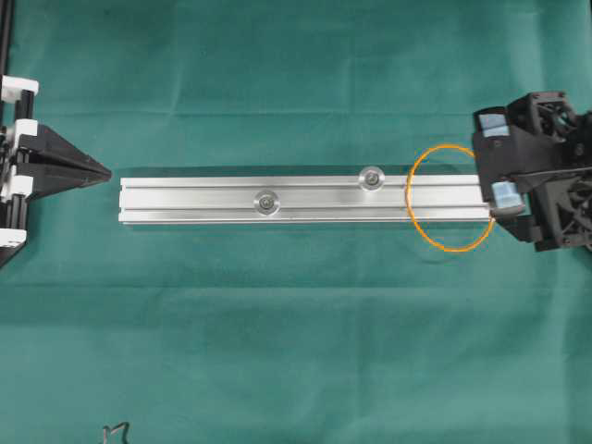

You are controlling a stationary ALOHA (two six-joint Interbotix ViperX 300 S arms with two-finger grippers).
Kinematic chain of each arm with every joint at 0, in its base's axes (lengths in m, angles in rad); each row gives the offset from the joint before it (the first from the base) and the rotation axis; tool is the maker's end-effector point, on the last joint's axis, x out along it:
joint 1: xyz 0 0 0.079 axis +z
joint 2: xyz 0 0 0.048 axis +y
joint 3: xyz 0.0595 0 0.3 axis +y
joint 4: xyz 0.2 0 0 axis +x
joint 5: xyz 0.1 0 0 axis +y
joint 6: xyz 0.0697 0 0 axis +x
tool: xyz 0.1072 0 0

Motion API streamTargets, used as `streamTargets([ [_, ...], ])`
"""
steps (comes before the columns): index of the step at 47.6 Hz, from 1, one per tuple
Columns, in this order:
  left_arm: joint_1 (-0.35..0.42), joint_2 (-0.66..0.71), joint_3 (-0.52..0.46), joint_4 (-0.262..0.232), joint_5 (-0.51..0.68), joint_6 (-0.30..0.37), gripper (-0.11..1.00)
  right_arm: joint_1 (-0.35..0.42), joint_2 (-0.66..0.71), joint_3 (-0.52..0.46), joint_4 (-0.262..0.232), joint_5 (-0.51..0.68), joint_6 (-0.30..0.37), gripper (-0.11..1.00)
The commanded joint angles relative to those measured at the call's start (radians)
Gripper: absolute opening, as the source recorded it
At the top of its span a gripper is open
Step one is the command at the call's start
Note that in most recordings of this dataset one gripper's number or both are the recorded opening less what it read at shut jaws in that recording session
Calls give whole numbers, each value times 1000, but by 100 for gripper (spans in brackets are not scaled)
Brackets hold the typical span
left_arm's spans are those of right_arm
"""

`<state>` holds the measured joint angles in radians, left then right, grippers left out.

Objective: Hook the rubber onto the shaft.
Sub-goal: 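Open the right gripper and move it toward the orange rubber band, then lower the right gripper over the band's right edge beside the rail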

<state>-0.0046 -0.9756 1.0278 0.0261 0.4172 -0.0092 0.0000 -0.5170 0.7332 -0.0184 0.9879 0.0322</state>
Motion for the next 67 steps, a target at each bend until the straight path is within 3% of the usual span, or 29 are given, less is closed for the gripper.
streamTargets([
  [1, -2, 9, -28, 3, -3, 0, 0, 0, 11, -35, 2, -9, 2, 99],
  [46, -2, 9, -28, 3, -3, 0, 0, 0, 20, -37, 2, -9, 3, 99],
  [67, -3, 9, -28, 3, 0, 0, 0, 5, 64, 3, 44, -63, 3, 99],
])
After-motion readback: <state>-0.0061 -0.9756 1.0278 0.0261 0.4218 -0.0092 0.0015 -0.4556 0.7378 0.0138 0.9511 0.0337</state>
